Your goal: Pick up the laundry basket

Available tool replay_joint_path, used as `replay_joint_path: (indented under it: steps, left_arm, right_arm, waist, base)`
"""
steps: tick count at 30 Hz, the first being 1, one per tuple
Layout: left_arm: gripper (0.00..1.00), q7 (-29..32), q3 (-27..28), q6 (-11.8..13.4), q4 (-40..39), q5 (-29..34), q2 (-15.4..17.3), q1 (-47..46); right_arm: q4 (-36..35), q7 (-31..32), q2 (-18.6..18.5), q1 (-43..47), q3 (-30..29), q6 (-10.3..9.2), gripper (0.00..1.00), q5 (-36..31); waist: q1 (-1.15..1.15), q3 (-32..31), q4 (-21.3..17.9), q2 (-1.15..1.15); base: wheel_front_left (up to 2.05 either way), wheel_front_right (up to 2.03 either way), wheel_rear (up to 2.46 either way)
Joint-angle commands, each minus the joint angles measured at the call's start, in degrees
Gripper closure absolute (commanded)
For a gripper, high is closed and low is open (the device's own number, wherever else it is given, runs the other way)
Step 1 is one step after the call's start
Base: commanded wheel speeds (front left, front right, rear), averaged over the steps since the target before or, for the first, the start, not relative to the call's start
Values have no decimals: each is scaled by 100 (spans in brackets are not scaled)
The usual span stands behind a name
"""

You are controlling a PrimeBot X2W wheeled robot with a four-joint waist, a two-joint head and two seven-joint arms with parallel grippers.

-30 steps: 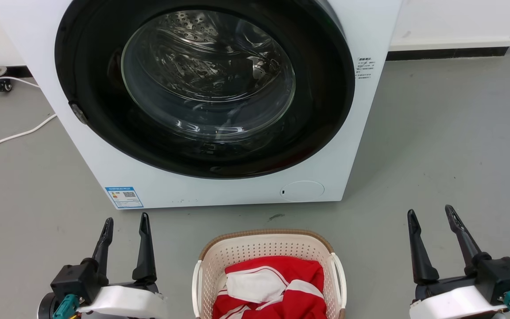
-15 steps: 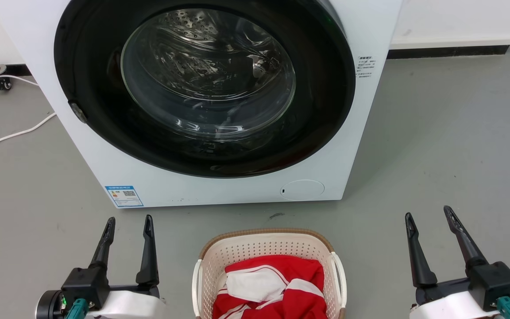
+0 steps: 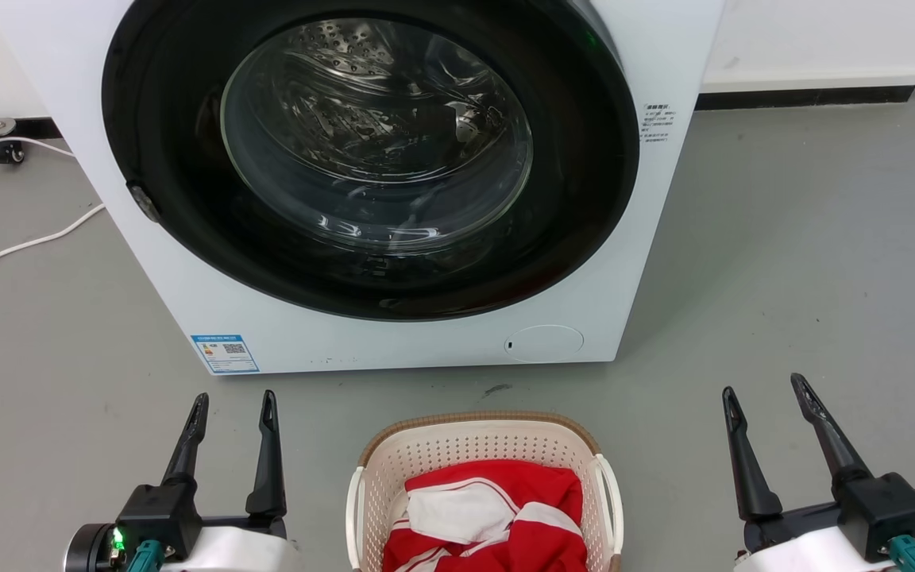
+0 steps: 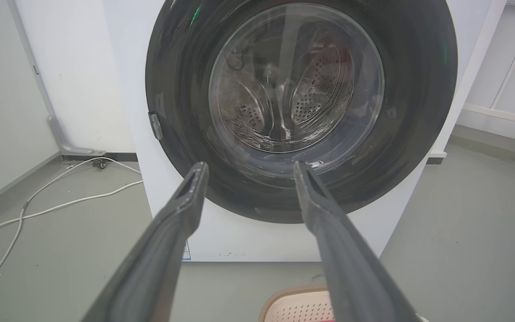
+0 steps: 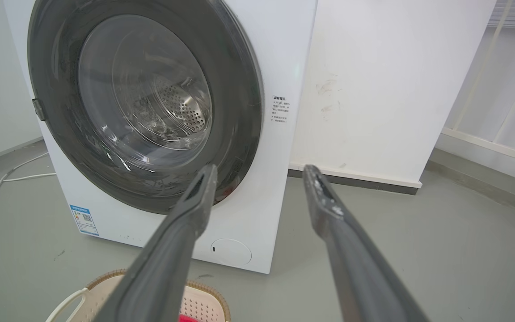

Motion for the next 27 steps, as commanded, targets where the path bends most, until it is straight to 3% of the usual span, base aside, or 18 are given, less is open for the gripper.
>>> replay_joint_path:
  steps: [1,19,27]
  left_arm:
    - [0,-16,11,16,12,10,15,54]
    - [0,-16,33,50,125,-89,15,34]
    - [0,-15,44,-60,724,-77,14,-493]
  right_arm:
    - [23,-13,-25,65,-2,-2,0,36]
    - [31,-13,-25,21,30,-2,0,81]
    - [678,-12,-22,-466,177,-2,0,-35]
  waist:
    - [0,-1,3,0]
    - [0,52,-23,0]
    - [0,432,-62,0]
  base:
    - [0,0,0]
    - [0,0,0]
    - [0,0,0]
